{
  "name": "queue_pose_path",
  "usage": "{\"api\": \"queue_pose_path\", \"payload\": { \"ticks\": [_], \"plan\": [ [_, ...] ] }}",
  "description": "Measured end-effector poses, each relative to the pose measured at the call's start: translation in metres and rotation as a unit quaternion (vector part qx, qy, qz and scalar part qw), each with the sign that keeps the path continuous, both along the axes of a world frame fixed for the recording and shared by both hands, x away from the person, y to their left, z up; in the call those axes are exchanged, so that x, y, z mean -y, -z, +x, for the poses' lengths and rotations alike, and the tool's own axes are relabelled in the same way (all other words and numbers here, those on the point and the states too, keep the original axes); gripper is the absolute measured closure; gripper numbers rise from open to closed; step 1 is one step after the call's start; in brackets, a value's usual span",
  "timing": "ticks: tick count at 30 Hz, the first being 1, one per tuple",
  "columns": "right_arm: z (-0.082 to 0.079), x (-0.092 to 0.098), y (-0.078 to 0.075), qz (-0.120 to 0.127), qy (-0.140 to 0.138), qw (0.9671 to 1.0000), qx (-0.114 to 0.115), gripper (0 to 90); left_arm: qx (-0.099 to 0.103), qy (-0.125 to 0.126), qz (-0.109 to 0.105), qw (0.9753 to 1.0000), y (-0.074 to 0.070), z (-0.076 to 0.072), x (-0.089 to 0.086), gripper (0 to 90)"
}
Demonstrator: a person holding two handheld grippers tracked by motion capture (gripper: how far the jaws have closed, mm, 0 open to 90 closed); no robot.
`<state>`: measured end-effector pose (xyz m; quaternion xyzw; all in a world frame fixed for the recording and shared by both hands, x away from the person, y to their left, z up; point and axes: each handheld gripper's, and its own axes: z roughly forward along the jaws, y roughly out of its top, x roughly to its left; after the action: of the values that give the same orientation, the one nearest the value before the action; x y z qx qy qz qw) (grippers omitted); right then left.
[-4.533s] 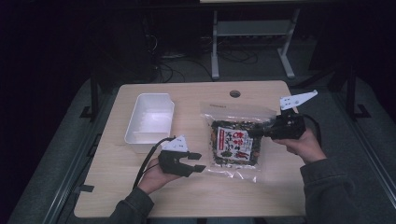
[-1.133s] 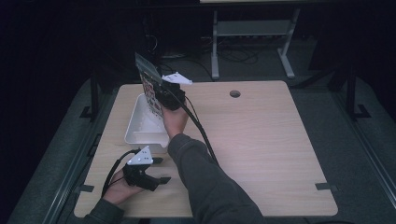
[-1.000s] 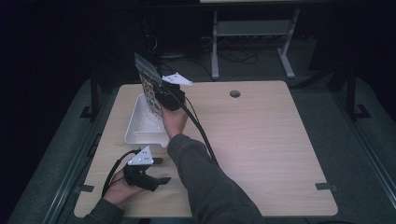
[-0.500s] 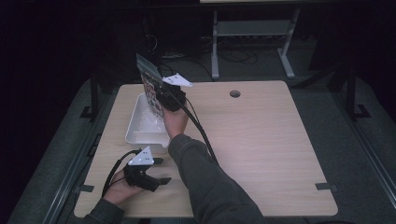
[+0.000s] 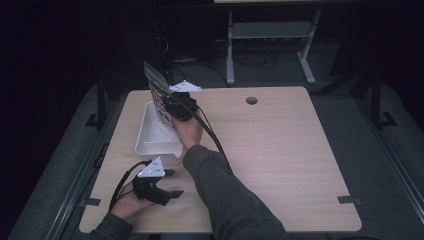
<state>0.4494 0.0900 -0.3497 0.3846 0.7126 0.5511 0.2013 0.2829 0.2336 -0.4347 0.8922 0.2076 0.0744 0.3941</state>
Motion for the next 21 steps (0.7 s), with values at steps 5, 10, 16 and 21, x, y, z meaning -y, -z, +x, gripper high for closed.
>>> {"api": "queue_pose_path", "payload": {
  "ticks": [5,10,16,21],
  "plan": [
    [0.003,0.007,-0.002,-0.041,-0.029,0.9983,-0.029,68.6,0.000,-0.001,0.000,1.0000,0.000,0.000,0.001,21.9],
    [0.006,0.017,0.000,-0.072,-0.038,0.9960,-0.037,69.7,-0.001,0.000,0.003,1.0000,0.001,0.000,0.002,21.9],
    [0.003,0.018,0.002,-0.081,-0.032,0.9956,-0.034,71.0,-0.001,0.001,0.005,1.0000,0.001,0.000,0.003,21.9],
    [-0.002,0.013,0.002,-0.090,-0.008,0.9953,-0.035,71.7,0.001,0.002,0.006,1.0000,0.001,0.000,0.003,21.9]
  ]
}}
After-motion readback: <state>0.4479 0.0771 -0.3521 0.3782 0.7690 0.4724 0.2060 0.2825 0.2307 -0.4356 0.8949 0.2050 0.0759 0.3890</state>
